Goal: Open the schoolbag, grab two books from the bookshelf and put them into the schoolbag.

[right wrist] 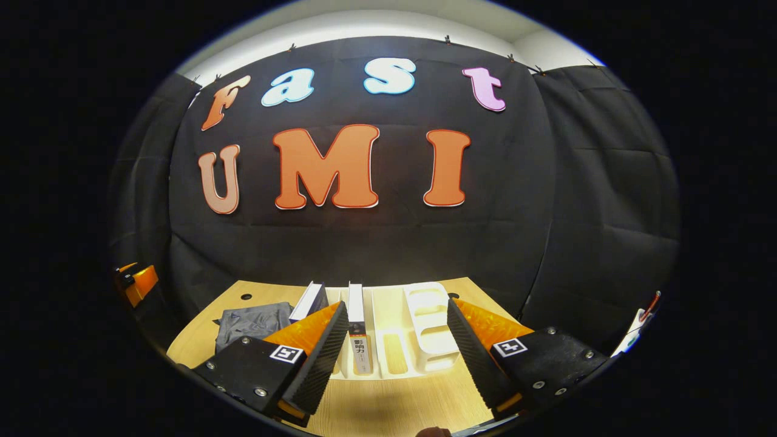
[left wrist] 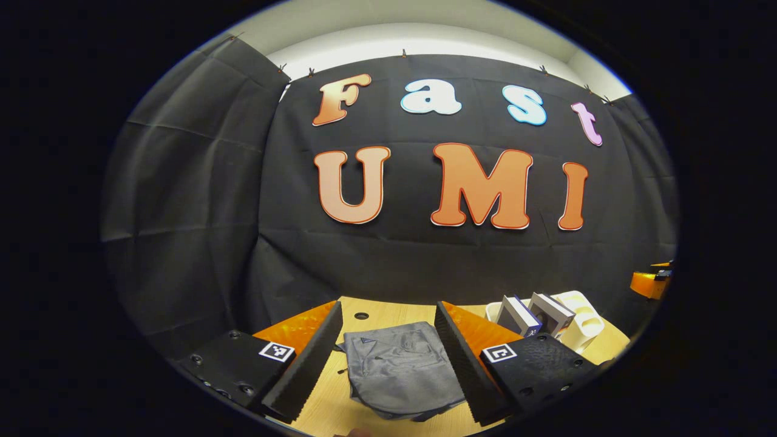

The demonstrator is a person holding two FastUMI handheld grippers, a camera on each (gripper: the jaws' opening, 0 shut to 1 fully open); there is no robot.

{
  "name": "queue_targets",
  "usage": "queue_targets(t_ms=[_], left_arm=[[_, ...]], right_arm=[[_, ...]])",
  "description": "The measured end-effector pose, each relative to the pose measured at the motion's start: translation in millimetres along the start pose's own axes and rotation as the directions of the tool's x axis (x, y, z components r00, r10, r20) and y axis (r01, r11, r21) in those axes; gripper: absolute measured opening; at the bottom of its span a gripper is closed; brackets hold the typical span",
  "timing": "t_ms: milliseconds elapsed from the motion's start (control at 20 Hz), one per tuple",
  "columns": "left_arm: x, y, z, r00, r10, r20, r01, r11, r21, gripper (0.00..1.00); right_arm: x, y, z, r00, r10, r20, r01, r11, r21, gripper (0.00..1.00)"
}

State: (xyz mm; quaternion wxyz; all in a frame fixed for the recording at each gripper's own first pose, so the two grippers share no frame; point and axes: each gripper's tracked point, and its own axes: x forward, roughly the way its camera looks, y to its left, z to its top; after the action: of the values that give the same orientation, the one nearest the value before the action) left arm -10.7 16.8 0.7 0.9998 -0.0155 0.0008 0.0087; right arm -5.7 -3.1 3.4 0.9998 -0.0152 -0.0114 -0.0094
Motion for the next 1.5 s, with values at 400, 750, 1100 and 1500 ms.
queue_targets(t_ms=[400, 750, 1100, 1500], left_arm=[[3.8, -2.7, -6.6, 1.0, -0.009, 0.012, 0.008, 0.995, 0.098, 0.96], [18.3, -6.6, -53.5, 0.998, -0.002, -0.063, 0.014, 0.981, 0.193, 0.97], [23.2, -26.2, -133.7, 0.986, -0.049, -0.162, 0.119, 0.882, 0.456, 0.97], [22.8, -47.2, -222.6, 0.944, -0.056, -0.325, 0.254, 0.75, 0.611, 0.97]], right_arm=[[-9.8, -5.3, -9.2, 1.0, -0.006, -0.016, 0.006, 1.0, 0.008, 0.97], [-11.5, -17.9, -17.7, 0.998, -0.044, -0.041, 0.044, 0.999, -0.007, 0.97], [-10.6, -28.5, -36.3, 0.993, -0.065, -0.098, 0.067, 0.998, 0.011, 0.97], [-15.8, -48.1, -55.9, 0.983, -0.103, -0.149, 0.104, 0.995, 0.003, 0.97]])
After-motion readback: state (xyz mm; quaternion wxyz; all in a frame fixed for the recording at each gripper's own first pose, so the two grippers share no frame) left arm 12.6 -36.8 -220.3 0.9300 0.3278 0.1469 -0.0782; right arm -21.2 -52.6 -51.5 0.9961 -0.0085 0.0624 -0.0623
